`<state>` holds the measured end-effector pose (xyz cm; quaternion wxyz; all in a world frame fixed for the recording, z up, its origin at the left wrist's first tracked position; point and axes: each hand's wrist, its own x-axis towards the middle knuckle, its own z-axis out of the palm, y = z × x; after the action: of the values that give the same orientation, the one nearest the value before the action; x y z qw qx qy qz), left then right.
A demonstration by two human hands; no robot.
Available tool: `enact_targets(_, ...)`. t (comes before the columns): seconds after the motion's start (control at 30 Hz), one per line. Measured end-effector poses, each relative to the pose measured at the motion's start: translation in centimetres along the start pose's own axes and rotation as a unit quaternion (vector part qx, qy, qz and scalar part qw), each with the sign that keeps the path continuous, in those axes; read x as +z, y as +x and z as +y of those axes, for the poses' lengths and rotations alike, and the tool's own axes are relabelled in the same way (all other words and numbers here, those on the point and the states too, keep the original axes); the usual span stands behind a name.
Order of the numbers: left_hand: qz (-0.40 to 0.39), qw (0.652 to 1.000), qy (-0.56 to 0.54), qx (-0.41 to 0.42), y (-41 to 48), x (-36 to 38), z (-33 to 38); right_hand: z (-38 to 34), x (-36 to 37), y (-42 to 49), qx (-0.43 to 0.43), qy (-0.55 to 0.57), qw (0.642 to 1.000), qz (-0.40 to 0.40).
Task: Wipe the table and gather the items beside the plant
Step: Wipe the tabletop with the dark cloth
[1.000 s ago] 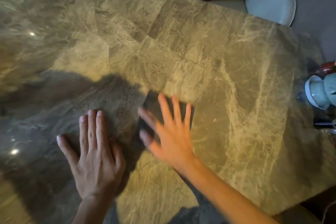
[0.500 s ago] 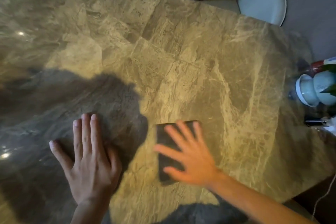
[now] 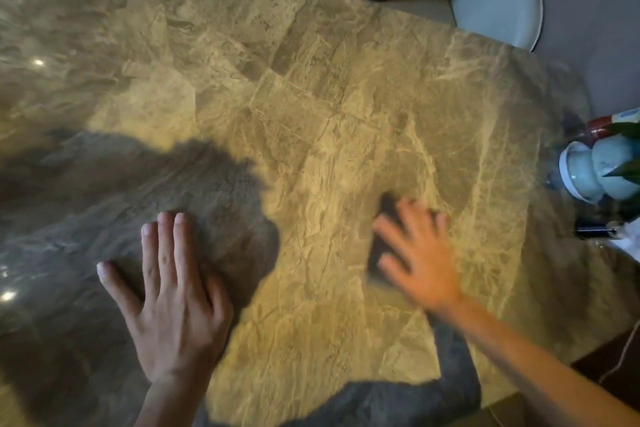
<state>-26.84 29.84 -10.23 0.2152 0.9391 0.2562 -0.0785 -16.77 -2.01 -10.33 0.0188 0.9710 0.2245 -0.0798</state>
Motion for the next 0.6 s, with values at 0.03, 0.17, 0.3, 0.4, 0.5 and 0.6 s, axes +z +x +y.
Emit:
enact_targets(0.03,0.001,1.0,0.001,-0.001,0.0,0.0,0.0,2.5,-0.3,2.4,0.152,0.029,0.988,0.007)
enact_targets(0.17,0.006,1.0,0.001,-0.004,-0.1,0.2,0.1,-2.2,-1.2,14.1,0.384,0.1,0.917,0.036)
enact_targets(0.3,0.011,1.0,-0.002,-0.003,-0.1,0.3,-0.1,-11.3,-0.1,6.5,-0.021,0.015,1.0,0.009)
enact_targets(0.4,0.008,1.0,-0.008,-0.005,0.0,0.2,0.1,-4.4,-0.1,1.6,-0.133,-0.017,0.991,-0.017)
enact_targets(0.5,0.004,1.0,-0.012,0.0,-0.1,0.1,0.1,1.6,-0.5,5.4,0.017,-0.004,1.0,-0.024)
enact_targets(0.6,0.006,1.0,-0.008,-0.002,-0.1,0.4,-0.2,0.3,-0.9,11.5,0.202,0.06,0.978,-0.006)
